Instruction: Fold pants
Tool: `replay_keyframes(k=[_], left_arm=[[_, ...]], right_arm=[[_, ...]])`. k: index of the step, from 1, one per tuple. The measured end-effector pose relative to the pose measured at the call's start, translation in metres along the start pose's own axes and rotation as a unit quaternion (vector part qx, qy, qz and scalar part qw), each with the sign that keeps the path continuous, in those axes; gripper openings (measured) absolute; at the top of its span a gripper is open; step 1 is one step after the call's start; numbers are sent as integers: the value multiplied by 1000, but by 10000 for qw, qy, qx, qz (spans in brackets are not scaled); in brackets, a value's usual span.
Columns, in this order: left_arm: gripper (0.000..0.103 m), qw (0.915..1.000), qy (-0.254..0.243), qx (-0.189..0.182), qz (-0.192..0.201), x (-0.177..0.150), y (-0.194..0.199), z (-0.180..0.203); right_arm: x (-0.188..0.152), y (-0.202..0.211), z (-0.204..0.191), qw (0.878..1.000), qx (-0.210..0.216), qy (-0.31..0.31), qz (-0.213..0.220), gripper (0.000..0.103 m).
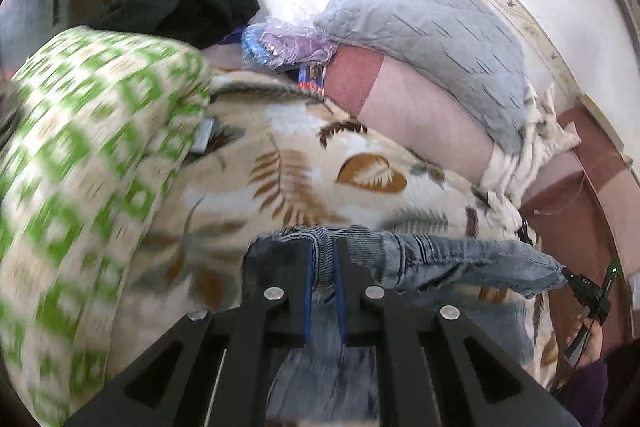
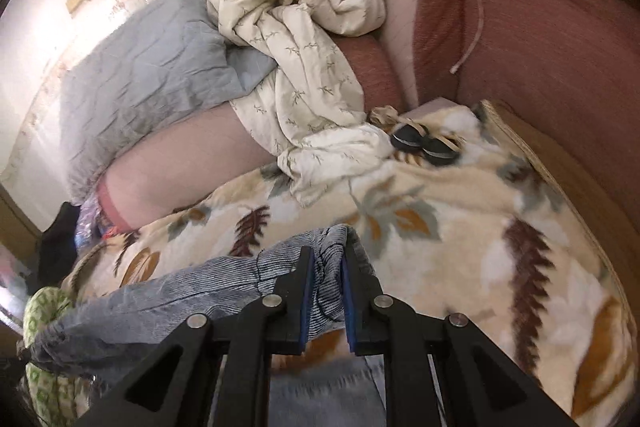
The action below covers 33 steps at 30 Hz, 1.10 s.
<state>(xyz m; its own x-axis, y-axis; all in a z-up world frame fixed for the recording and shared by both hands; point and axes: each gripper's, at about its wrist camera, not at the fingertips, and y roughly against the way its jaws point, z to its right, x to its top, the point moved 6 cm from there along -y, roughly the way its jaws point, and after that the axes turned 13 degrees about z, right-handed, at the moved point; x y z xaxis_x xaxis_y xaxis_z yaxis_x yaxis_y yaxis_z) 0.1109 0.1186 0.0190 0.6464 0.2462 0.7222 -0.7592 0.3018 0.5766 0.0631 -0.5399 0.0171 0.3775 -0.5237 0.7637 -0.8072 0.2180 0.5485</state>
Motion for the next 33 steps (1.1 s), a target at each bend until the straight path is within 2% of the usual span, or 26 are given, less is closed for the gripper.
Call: replay_keyframes(k=[4,9,14,18,19,21,23,24,25,27,29,33], left_arm=[[10,9998,-57,84,-172,-45,25,-13],[10,9986,-19,195,-499,-98,32,-33],[11,9965,114,316,-768,-137,31,-54],[14,9947,279,258,-954,-149,34,-64],[14,9946,258,319,-953,-149,36,-65],[14,9941,72,673,-845,-145,44,-72],[13,9935,-1,902,-697,-140,54,-80],[13,9936,10,947,-609,-137,59,-82],[13,9940,-8,949,-542,-134,64,-82],[13,9945,-111,940,-448,-130,70,-73],[13,9959,-204,783,-413,-127,69,-58],[14,9975,-452,256,-475,-133,60,-5]], right_arm=[[-30,34,19,9999,74,-17,-112,14],[-87,64,35,9983,149,211,-520,14],[-151,81,57,9923,179,391,-1158,14],[-185,88,77,9829,149,492,-1767,22],[-186,91,81,9823,164,463,-1809,24],[-177,97,83,9845,267,401,-1686,27],[-162,103,80,9866,490,309,-1523,46],[-155,105,77,9882,523,294,-1408,64],[-144,106,73,9908,534,295,-1205,73],[-126,102,62,9931,610,319,-954,73],[-113,85,54,9935,574,225,-953,73],[-104,36,50,9922,300,108,-1207,73]])
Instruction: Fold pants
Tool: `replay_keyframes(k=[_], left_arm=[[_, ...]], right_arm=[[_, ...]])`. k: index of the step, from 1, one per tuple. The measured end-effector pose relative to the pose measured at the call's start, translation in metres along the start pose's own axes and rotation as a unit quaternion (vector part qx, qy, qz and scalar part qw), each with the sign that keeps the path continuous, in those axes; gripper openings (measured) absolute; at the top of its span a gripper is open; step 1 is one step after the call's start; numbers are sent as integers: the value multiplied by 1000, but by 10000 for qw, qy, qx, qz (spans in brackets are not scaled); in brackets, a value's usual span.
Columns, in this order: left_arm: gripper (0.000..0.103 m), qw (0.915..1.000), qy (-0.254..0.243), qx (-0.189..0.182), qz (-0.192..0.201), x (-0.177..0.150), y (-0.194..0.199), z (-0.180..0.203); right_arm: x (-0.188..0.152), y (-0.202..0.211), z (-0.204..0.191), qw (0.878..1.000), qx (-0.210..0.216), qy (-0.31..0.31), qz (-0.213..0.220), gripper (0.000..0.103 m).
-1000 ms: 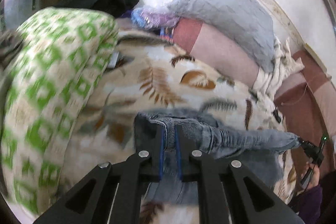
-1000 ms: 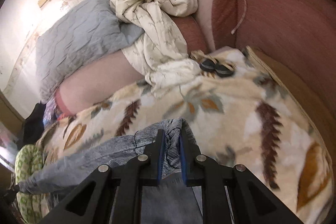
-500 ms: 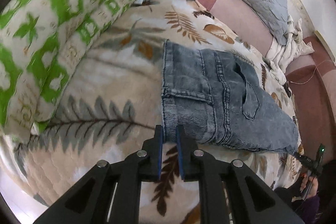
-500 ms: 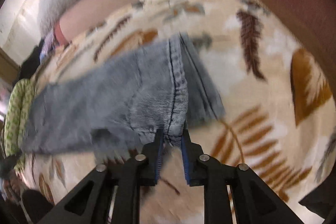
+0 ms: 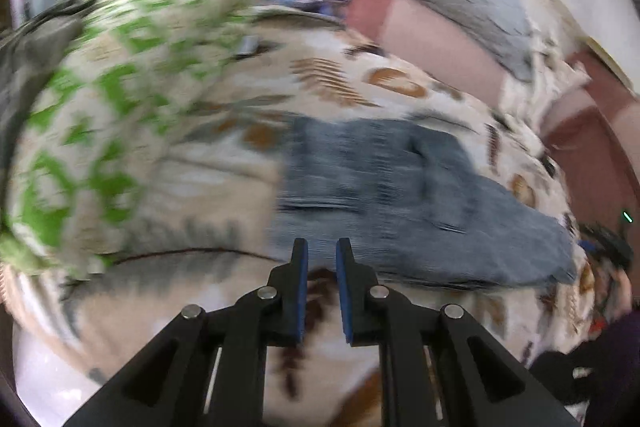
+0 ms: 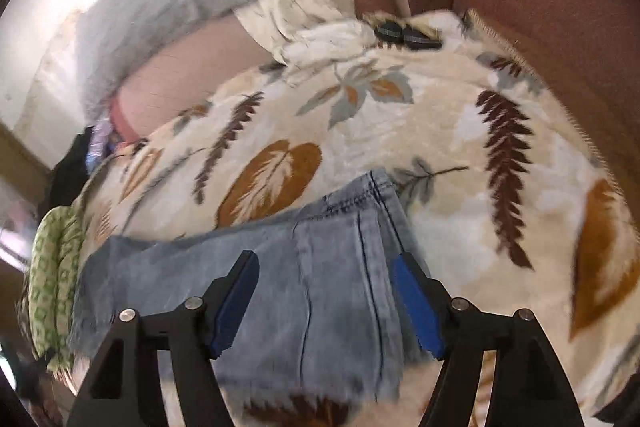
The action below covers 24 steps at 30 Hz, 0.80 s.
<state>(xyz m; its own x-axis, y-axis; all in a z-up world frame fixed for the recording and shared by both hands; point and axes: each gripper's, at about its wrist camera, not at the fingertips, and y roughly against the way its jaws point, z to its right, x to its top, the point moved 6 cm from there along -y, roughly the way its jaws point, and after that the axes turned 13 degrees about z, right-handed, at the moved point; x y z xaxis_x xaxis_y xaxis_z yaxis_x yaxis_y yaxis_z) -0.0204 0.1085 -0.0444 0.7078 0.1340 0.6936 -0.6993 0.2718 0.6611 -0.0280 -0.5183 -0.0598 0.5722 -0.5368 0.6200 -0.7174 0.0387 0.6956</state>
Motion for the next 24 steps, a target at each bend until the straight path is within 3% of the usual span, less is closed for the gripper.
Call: replay_keyframes(k=[2,6,10,15,21,24], left_arm=[[14,9998,-123,-143,-51,-3,-6,20],[14,9982,-360,-370,-303,-18,-26,56],[14,9971,-395,-366,-538,-30,-39,66],[14,9972,-254,-330,-618,-38,-44,67],[14,9966,-302,-358,-684,-42,-45,71],[14,9967,-287,-369,-658,-36,-47,72]], right_arm=[[1,-28,4,9993,-161,-86,-339,68],[-5,-53,10,9972,-340,39,-667,14],[15,-43,1,9994,-182,197,-229,14],[51,-32,-12,9957,-459,470,660,14],[17,-71,11,9959,-780,458,-52,17],[9,-51,19,9964,-719,436,115,22]])
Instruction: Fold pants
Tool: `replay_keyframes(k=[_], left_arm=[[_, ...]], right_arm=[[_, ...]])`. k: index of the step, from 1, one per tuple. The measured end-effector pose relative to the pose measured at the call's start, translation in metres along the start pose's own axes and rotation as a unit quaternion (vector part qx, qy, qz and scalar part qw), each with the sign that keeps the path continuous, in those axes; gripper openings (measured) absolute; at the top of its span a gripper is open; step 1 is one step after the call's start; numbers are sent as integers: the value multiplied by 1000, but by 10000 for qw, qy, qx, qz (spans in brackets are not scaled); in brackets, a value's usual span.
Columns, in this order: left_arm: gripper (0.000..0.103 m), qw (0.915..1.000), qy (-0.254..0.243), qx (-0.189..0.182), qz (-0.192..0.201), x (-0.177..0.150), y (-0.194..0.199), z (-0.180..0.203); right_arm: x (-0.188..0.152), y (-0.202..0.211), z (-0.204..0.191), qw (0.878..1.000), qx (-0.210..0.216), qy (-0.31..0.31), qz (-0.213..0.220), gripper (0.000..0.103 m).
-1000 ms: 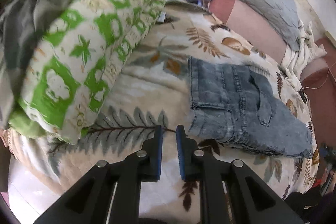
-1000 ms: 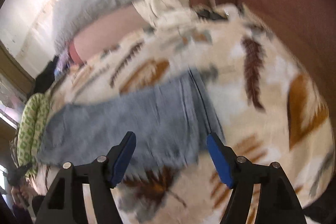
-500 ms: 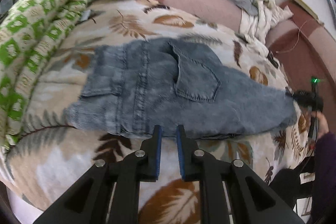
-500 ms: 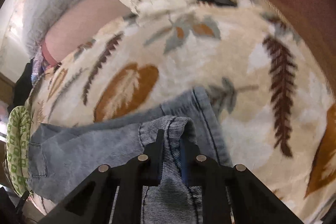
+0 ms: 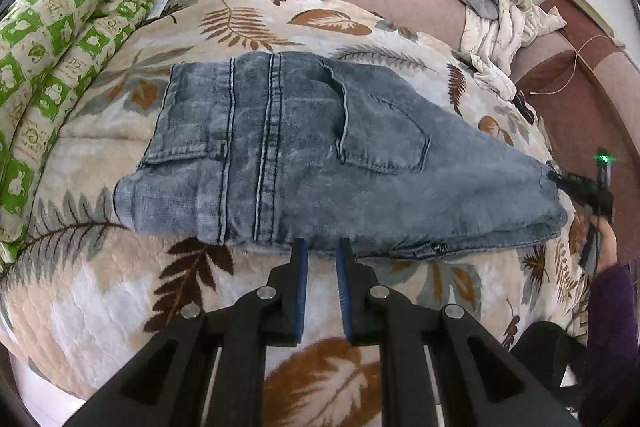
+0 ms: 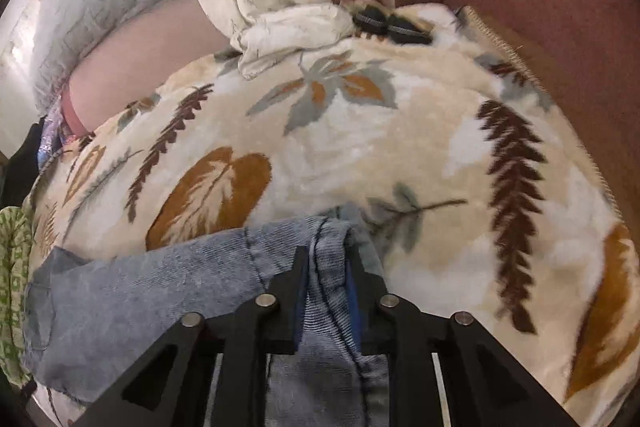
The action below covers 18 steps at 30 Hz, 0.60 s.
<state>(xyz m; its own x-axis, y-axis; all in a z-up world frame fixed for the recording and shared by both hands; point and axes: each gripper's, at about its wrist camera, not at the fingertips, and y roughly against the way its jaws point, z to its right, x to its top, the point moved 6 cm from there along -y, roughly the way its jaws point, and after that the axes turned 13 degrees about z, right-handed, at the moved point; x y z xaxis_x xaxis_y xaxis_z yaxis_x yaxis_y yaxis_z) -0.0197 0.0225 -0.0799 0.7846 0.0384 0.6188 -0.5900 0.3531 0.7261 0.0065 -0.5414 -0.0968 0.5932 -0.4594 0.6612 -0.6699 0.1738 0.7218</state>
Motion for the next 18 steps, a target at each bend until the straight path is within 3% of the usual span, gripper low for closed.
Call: replay_keyframes(k=[2,3,4,6,10,12,18], left_arm=[[14,10000,-5,-37,37,5,-1,2],[14,10000,-24,-53,52,8,-3,3],[15,9999,-53,-52,73,10,-5,5],[18,9999,-68,-56,113,15,-9,6],[20,10000,-44,-14,83,19,-20,5],[20,9998,-133,87,119,21,-26,5],[20,9987,-400,276,-126,11,-44,1]], right_arm=[[1,25,2,9996,19,108,276,27],[1,37,3,9992,101,132,370,38],[-2,49,4,9989,226,137,382,58],[-12,58,5,9993,263,170,195,71],[-29,77,12,9986,182,304,381,71],[-41,76,8,9990,237,307,235,70],[-84,44,6,9920,-495,1128,-283,61]])
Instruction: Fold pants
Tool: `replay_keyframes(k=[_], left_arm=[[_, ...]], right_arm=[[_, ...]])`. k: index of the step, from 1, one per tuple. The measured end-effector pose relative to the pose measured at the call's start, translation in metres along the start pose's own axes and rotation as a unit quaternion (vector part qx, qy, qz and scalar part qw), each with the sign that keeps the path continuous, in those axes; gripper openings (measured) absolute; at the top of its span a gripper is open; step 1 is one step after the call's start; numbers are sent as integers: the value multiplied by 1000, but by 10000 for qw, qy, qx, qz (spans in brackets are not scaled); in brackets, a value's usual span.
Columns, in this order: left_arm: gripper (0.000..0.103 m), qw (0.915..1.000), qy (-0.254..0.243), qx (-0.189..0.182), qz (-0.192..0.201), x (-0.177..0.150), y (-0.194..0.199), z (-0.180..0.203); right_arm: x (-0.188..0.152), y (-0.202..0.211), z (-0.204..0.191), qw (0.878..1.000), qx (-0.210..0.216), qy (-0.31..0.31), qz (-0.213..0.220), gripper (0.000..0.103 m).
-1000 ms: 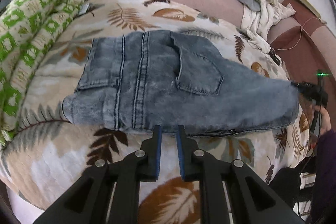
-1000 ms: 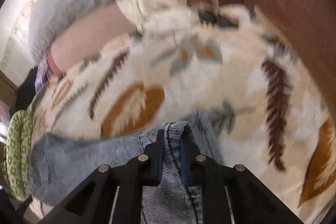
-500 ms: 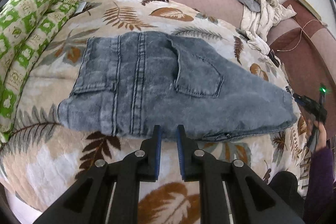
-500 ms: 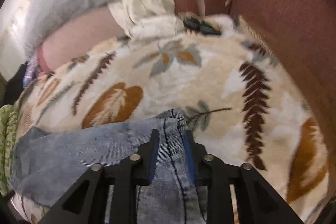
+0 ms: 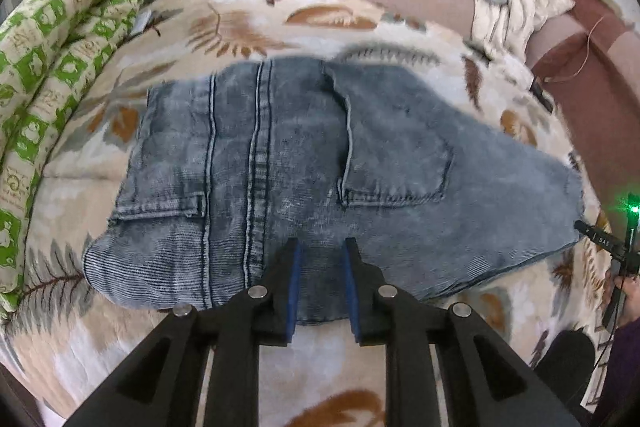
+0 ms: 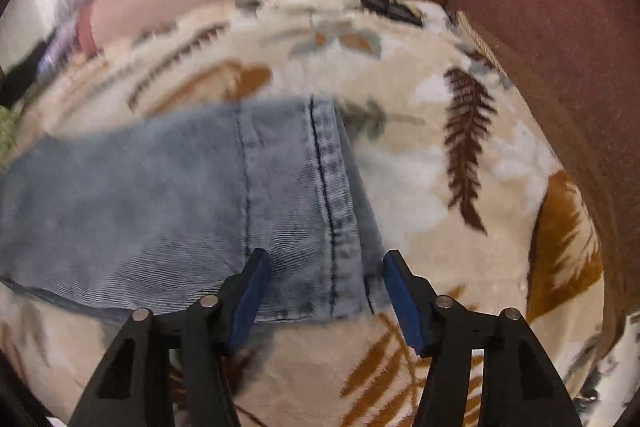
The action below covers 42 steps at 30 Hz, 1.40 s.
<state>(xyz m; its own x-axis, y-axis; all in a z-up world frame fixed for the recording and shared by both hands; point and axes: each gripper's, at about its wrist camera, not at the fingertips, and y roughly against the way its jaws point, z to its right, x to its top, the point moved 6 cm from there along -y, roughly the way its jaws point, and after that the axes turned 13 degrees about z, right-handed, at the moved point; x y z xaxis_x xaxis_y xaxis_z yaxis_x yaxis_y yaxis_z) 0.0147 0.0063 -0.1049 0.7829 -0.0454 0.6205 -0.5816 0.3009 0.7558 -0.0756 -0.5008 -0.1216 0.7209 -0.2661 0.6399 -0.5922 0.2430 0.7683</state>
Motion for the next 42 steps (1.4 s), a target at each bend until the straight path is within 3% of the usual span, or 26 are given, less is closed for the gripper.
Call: replay_keyframes(k=[5,10,18,21,24,28,32,38,42], left_arm=[[21,9999,-142,-56,-41,-13,4,2],[22,9982,-598,-10,-108,-26,9,8],[22,9987,-458,-137,-176,-28,10,4],[22,9994,-299,-164,15,-19,20,8],[26,9980,-296,-296,477,-4,34,23],[49,9941,-173,-291,1033,15,40,46],[49,9948,-337,-426,864,14,21,69],[49,9962,-685,-321,420,-15,-6,75],[49,9955,-839,-246,354,-19,-14,71]], right_arm=[[-14,1,8,9999,-159,23,28,60],[-14,6,5,9987,-393,339,-8,60],[-13,9,13,9980,-453,257,-357,61],[-6,24,14,9982,-465,182,-333,61],[14,48,9,9998,-157,-63,86,63],[49,71,-28,9948,704,-451,587,63],[56,59,-99,9896,1330,-303,454,63],[8,19,-196,9866,1538,504,-205,63],[-14,3,-206,9879,1136,989,-362,62]])
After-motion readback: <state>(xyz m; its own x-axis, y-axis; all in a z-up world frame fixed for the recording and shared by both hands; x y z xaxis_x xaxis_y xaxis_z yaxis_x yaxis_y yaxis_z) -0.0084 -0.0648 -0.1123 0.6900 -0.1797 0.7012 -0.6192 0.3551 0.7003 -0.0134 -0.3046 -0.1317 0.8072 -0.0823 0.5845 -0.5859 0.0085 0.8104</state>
